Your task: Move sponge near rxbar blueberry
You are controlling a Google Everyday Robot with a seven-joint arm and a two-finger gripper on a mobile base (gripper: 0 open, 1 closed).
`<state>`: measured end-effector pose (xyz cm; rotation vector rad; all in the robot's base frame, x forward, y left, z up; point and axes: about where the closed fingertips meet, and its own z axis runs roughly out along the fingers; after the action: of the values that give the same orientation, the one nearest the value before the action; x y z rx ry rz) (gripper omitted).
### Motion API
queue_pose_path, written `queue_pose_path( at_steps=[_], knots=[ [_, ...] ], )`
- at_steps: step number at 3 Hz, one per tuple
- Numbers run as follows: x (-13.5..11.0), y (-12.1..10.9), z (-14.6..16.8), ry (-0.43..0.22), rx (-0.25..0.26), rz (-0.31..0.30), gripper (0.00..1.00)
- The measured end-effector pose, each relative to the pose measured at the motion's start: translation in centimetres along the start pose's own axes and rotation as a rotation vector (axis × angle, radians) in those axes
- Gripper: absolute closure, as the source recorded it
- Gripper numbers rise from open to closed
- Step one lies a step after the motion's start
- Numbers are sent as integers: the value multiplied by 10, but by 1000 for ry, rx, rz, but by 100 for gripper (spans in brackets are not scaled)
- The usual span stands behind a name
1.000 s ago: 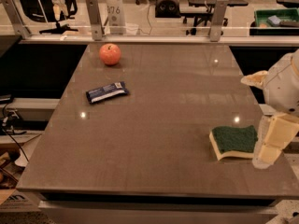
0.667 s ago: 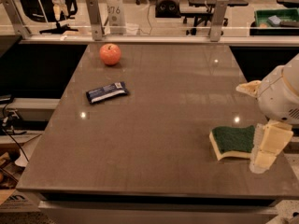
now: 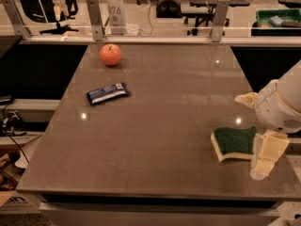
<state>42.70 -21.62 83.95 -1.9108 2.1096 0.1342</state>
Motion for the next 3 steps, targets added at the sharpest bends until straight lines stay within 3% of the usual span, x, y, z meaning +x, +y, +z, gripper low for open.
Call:
queue_pose_path(
  at_steps=[1,3],
  knots=[
    [5,0,7,14,-15,4,16],
    [7,-4,4,34,-20,4,61]
  ],
)
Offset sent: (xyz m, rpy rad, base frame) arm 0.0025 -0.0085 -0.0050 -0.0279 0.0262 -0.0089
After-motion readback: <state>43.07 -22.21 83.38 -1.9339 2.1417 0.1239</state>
